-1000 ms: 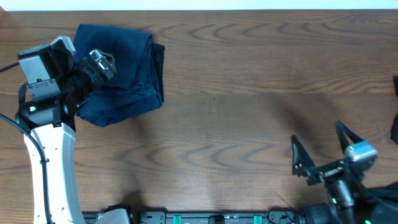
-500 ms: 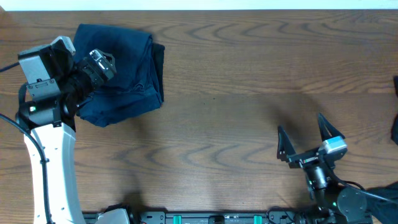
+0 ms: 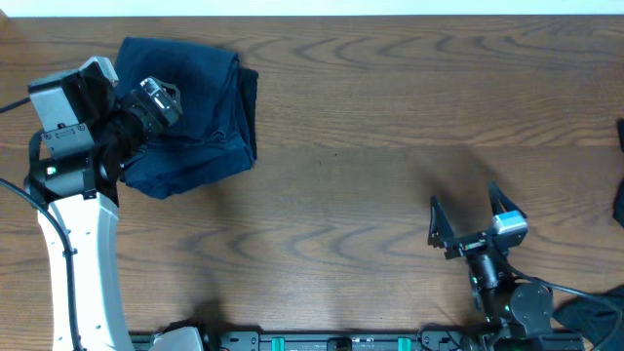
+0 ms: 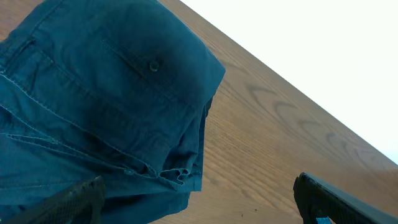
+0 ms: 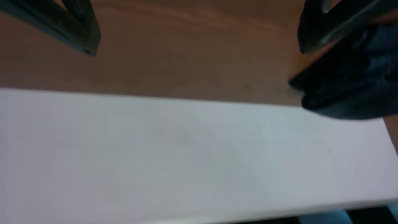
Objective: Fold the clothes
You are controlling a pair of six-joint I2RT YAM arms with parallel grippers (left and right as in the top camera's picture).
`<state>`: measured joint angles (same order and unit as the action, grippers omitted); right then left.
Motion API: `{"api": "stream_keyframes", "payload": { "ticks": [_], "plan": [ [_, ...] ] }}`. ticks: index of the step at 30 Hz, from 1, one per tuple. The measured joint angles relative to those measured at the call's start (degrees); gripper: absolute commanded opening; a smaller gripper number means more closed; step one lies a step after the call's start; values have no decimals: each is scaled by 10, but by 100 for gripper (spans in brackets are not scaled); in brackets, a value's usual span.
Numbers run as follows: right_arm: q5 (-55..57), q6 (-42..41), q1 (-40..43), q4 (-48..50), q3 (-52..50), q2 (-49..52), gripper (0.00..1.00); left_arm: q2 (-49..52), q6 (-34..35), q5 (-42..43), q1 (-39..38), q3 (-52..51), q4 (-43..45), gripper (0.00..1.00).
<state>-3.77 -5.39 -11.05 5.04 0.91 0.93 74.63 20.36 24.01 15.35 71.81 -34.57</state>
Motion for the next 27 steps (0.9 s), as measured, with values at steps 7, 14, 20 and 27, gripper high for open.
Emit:
{"api": "stream_keyframes", "payload": {
  "ticks": [7, 14, 20, 27],
  "plan": [
    [19, 0, 0, -35, -4, -1, 99, 0, 0, 0, 0, 0, 0, 98],
    [35, 0, 9, -85, -5, -2, 99, 0, 0, 0, 0, 0, 0, 98],
    [37, 2, 12, -90, -5, -2, 99, 0, 0, 0, 0, 0, 0, 98],
    [38, 5, 18, -90, -5, -2, 99, 0, 0, 0, 0, 0, 0, 98]
  ]
}}
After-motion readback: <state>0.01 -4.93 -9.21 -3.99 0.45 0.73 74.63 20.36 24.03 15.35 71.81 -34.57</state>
